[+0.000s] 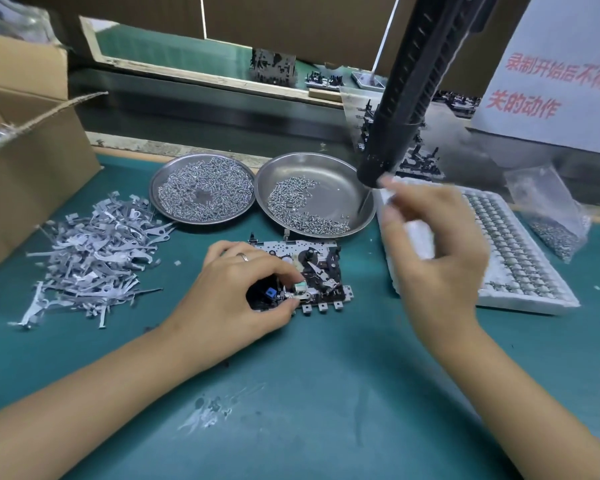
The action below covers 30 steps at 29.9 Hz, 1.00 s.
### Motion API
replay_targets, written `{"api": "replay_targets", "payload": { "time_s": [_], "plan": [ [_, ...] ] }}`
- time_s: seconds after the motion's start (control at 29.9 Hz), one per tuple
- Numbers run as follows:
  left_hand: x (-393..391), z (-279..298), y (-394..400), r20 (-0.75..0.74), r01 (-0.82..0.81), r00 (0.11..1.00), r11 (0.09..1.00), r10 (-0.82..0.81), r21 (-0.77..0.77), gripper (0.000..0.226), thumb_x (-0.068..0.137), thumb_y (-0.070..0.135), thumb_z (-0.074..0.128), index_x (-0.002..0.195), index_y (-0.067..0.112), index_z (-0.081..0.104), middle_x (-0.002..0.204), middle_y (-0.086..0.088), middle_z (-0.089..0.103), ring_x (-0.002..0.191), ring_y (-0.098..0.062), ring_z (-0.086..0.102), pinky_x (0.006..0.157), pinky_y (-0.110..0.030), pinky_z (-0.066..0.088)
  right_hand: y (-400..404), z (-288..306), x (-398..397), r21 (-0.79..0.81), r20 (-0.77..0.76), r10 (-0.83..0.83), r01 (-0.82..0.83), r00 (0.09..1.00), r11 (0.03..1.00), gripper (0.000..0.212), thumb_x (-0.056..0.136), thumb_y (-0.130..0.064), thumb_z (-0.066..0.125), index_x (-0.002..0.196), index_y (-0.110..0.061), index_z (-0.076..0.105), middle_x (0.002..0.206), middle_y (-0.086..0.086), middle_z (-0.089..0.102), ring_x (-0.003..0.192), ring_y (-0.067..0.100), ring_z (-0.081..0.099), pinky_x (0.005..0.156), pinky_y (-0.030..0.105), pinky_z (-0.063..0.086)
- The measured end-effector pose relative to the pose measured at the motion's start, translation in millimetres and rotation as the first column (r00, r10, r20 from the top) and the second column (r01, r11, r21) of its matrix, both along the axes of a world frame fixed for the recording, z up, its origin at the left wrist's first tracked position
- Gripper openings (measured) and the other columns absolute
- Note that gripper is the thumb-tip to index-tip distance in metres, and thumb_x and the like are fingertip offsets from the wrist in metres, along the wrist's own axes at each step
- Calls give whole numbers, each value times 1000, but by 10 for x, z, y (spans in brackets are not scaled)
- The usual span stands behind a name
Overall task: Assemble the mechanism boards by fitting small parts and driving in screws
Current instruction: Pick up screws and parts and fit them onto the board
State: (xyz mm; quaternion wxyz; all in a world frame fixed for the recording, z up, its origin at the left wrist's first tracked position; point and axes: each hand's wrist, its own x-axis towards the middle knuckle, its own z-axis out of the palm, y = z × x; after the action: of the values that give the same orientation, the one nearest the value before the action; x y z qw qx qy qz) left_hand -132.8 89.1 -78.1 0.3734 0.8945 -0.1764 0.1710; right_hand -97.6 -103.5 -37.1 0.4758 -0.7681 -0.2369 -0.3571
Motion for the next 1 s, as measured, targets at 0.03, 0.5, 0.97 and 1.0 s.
{"api": "replay_targets", "payload": {
  "time_s": [0.03,0.5,0.97,1.0],
  "plan": [
    [0,-2,-2,0,-3,1000,1000,3,-11,22,69,32,70,90,26,71,85,27,62,93,5,49,98,-28,29,-19,94,42,41,68,-72,69,995,997,29,87,-4,61,116,-7,57,98,8,57,90,20,56,83,32,47],
    [-7,13,-23,-11,-32,999,998,31,-59,26,65,12,85,85,24,74,82,29,60,93,3,49,98,-30,31,560,532,179,565,-86,444,-324,892,759,17,89,-9,61,92,-8,44,62,10,48,42,21,47,43,25,41],
    [8,17,-33,10,-24,1000,997,25,-70,29,61,28,74,79,42,57,77,28,57,86,4,50,92,-28,32,716,261,52,650,-17,584,-434,812,623,17,89,-2,51,86,-9,36,49,0,45,37,20,40,42,26,36],
    [9,12,-29,11,-27,1000,997,28,-70,29,61,28,74,79,43,57,77,28,57,87,5,50,93,-26,31,717,258,53,651,-16,583,-434,812,622,17,89,-2,51,87,-9,36,49,0,45,37,20,40,42,26,36]
  ]
}}
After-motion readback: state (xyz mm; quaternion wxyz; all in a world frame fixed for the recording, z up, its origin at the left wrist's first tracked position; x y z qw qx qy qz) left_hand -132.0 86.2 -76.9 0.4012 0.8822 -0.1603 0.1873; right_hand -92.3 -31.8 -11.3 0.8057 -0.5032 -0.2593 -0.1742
